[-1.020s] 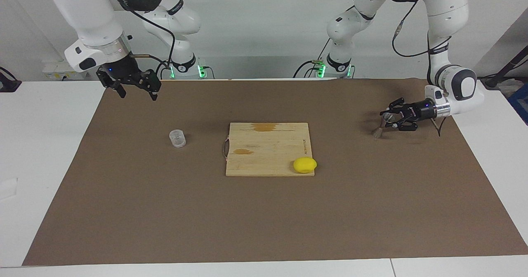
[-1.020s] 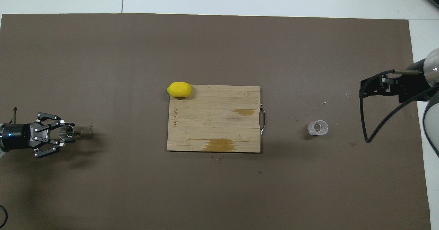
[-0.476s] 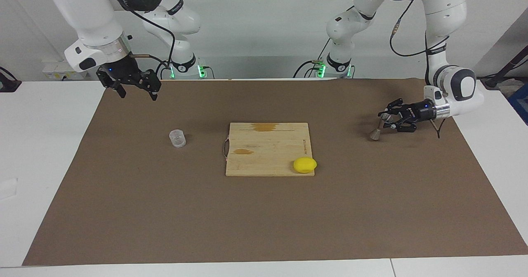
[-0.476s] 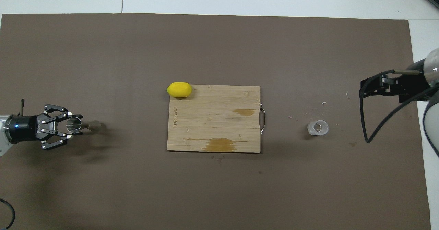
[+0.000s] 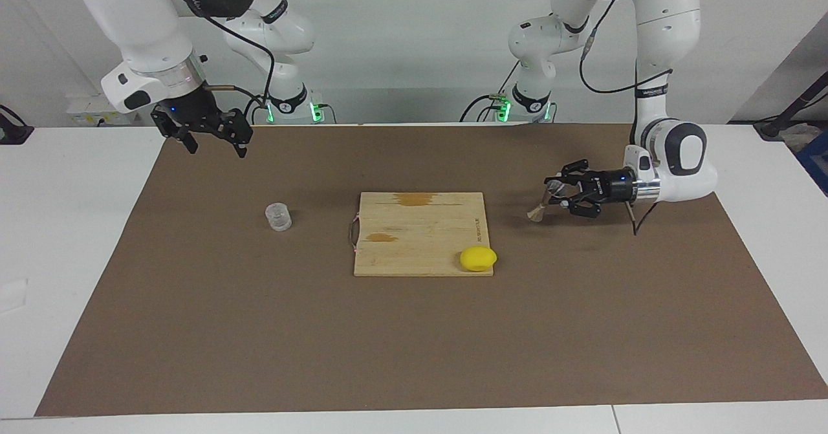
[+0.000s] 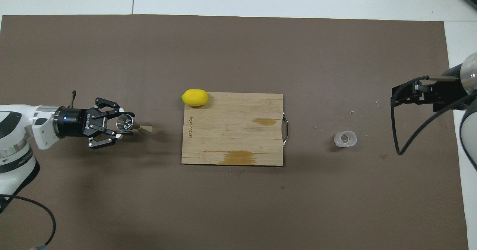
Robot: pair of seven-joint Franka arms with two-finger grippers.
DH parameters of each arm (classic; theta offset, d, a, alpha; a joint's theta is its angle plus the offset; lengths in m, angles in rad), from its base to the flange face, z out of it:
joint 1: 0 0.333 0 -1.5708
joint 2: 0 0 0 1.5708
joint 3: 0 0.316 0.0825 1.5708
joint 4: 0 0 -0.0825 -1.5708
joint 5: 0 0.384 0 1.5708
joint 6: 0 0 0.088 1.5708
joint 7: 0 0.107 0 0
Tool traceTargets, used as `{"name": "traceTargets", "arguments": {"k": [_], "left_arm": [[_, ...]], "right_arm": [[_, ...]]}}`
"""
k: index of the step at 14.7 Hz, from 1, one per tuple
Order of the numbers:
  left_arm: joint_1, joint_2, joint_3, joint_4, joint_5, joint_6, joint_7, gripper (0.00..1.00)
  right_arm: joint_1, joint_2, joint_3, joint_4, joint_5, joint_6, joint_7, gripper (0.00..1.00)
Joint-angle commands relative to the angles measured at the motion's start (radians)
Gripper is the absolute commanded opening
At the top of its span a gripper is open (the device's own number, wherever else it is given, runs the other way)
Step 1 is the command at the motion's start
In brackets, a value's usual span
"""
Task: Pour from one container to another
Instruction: 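Carry the dark cup onto the wooden board with the left gripper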
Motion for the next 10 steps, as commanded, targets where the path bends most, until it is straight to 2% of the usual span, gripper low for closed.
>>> {"name": "traceTargets", "arguments": {"k": [1,10], "left_arm": [[-0.136,-0.051,0.018,-0.073,-0.126,0.069,-0.076,0.34],[-0.552,-0.071,0.012,-0.099,-0.523,0.444,-0.071,0.37]], "right_arm": [[-0.015,0.005,0.002,0.015,0.025,-0.023,-0.027,0.99],[-0.036,0.003,0.001,0.012,0.025,-0.011,-0.020,0.99]]}}
